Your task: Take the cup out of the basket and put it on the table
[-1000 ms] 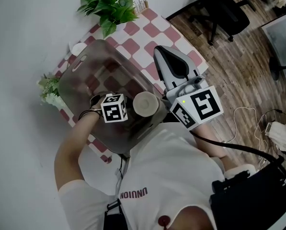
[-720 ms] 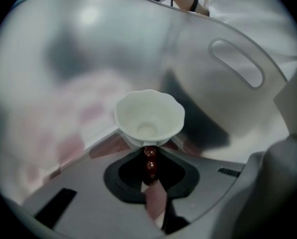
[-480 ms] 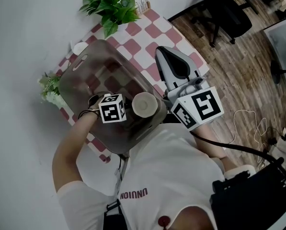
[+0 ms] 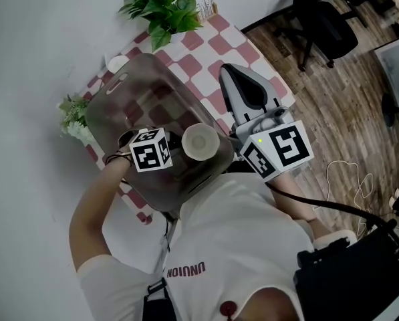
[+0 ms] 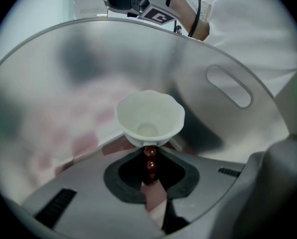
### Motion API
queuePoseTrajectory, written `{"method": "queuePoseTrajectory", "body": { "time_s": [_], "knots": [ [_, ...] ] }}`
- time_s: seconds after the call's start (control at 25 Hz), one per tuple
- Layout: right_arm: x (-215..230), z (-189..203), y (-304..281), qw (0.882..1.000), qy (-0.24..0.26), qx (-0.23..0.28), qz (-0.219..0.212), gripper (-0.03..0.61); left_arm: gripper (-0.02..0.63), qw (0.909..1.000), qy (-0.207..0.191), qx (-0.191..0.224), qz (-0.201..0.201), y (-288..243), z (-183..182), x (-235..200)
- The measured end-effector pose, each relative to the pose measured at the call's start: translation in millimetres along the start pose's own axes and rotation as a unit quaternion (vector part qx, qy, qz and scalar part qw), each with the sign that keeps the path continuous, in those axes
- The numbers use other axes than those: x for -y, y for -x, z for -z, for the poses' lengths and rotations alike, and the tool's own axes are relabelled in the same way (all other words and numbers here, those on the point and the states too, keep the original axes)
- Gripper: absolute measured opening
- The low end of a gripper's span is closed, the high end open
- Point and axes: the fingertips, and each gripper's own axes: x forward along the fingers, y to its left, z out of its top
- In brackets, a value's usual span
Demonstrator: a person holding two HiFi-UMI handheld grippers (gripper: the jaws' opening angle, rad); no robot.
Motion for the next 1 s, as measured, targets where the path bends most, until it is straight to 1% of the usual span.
{"method": "queuePoseTrajectory", "body": {
  "time_s": [0.32,0.48,0.8,1.0],
  "knots": [
    [-5,-2,2,1.0,-0.002,0.003,-0.015,0.018,0.046,0.9998,-0.002,-0.011,-0.016,13,-4,-1],
    [-5,-3,3,1.0,-0.003,0.006,-0.016,0.018,0.046,0.9998,0.002,-0.009,-0.02,21,-5,-3],
    [-5,-5,4,1.0,-0.003,0.012,-0.018,0.018,0.046,0.9992,-0.005,-0.016,-0.037,42,-9,-10],
    [-4,-6,4,1.0,-0.005,0.014,-0.017,0.018,0.046,0.9991,0.004,-0.009,-0.042,53,-11,-12]
  ]
}}
